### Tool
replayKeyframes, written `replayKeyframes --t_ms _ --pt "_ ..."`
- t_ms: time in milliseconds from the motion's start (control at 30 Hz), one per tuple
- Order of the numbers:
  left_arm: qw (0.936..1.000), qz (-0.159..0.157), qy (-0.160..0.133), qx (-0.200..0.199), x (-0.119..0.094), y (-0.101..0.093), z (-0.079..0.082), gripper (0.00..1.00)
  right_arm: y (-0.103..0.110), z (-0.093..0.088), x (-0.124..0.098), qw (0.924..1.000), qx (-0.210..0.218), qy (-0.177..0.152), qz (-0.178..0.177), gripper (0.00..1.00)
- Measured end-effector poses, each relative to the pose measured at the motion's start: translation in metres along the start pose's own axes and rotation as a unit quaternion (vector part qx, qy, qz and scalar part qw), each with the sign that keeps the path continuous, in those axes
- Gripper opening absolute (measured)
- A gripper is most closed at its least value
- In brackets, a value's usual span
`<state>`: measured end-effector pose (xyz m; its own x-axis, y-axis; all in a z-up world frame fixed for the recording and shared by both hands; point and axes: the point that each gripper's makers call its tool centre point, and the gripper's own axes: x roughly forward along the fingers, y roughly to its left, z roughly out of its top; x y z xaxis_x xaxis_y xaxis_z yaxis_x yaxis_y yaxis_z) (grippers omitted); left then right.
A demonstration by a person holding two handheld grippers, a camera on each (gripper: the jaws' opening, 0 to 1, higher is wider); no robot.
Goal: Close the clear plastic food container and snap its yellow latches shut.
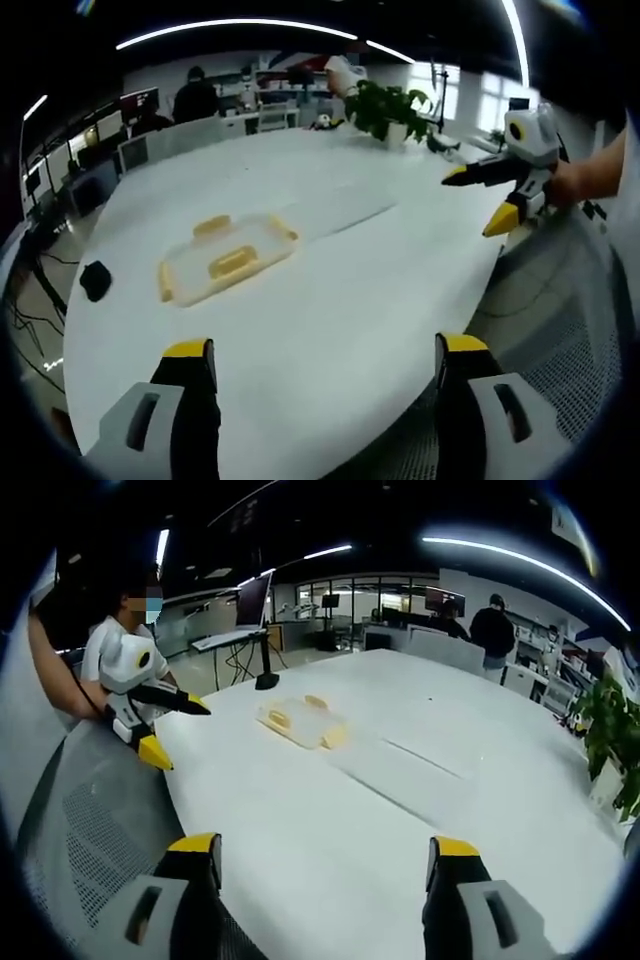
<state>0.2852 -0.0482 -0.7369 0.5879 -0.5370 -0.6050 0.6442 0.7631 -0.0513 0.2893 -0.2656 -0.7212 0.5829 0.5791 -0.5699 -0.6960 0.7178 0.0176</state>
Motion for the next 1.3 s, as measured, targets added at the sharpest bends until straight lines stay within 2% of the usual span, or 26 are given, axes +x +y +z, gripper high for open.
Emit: replayKeyframes --t_ms 300,367,400,500,600,933,1133,1300 --pt "1.0000 -0.001 0.002 0.000 -0.003 0.003 -0.001 0.86 0.005 -0.002 0.002 0.9996 -0.020 0.018 0.008 0.80" --pt "0.9997 0.009 0.006 0.020 -0.004 0.009 -0.001 0.84 0.003 -0.001 0.002 0.9996 -0.020 0.020 0.004 0.80" --pt "0.9998 0.013 0.005 0.014 -0.005 0.012 -0.001 0.83 0.002 0.000 0.002 0.9997 -0.016 0.017 0.003 0.79" --pt "0.9998 0.013 -0.015 -0.008 -0.010 0.015 0.006 0.84 0.007 0.001 0.002 0.9995 -0.022 0.018 0.013 0.78" --pt "0.9997 0.011 -0.020 0.001 -0.010 0.016 0.009 0.86 0.011 -0.004 0.006 0.9987 -0.026 0.037 0.022 0.78" --pt "0.9996 0.009 -0.027 -0.001 -0.006 0.025 0.018 0.87 0.012 0.009 0.014 0.9978 -0.049 0.030 0.032 0.79" --pt "0.9996 0.007 -0.029 0.003 -0.004 0.028 0.022 0.87 0.009 0.011 0.020 0.9971 -0.053 0.041 0.036 0.78" --pt "0.9991 0.010 -0.039 -0.013 -0.003 0.035 0.027 0.87 0.005 0.018 0.024 0.9967 -0.058 0.043 0.038 0.78"
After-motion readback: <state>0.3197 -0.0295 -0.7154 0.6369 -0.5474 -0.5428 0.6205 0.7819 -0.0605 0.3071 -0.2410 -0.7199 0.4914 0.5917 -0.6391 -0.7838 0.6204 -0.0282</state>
